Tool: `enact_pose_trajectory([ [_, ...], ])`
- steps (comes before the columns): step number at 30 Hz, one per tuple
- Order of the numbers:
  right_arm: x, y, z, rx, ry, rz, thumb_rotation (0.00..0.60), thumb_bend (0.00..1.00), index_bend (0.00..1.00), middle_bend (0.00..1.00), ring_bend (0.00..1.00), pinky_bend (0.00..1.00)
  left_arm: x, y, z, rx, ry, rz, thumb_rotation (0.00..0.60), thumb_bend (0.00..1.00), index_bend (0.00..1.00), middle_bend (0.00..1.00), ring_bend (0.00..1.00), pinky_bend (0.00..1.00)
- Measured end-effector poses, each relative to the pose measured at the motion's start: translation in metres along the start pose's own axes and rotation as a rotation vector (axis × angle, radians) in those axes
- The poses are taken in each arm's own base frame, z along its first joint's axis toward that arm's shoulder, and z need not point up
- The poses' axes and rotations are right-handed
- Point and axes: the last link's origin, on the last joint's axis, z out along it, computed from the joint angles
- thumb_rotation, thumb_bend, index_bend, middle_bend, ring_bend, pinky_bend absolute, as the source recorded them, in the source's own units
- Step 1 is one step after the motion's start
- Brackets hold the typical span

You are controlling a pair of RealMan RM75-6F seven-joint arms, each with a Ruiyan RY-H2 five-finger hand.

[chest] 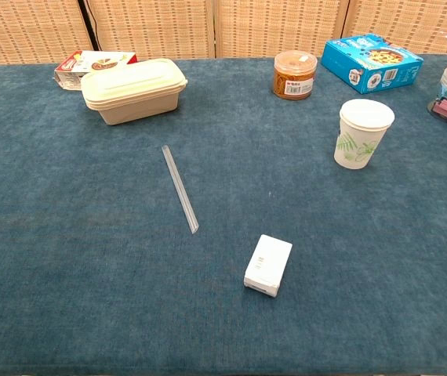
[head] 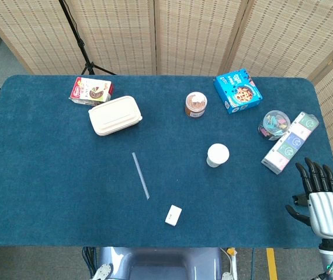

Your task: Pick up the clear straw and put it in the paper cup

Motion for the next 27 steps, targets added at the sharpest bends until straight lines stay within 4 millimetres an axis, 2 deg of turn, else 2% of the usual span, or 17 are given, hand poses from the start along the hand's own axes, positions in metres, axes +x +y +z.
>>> enact_pose_trajectory([
  [9,-0.002,-0.001,0.000,0.011,-0.012,0.021,0.600,0.00,0.00,0.00,0.00,0.00,0.001,-0.001,0.000,0.000,-0.001,-0.005,0.600,0.00,0.00,0.00,0.00,0.00],
  [16,-0.007,-0.014,0.007,0.108,-0.044,0.137,0.600,0.00,0.00,0.00,0.00,0.00,0.004,-0.003,0.001,0.016,0.016,-0.022,0.600,0.00,0.00,0.00,0.00,0.00],
  [21,-0.012,-0.024,0.025,0.181,-0.068,0.146,0.600,0.00,0.00,0.00,0.00,0.00,0.004,-0.004,0.002,0.027,0.014,-0.017,0.600,0.00,0.00,0.00,0.00,0.00],
  [27,-0.011,-0.047,0.067,0.330,-0.078,0.147,0.600,0.00,0.00,0.00,0.00,0.00,0.003,-0.004,0.005,0.041,0.014,-0.015,0.600,0.00,0.00,0.00,0.00,0.00],
])
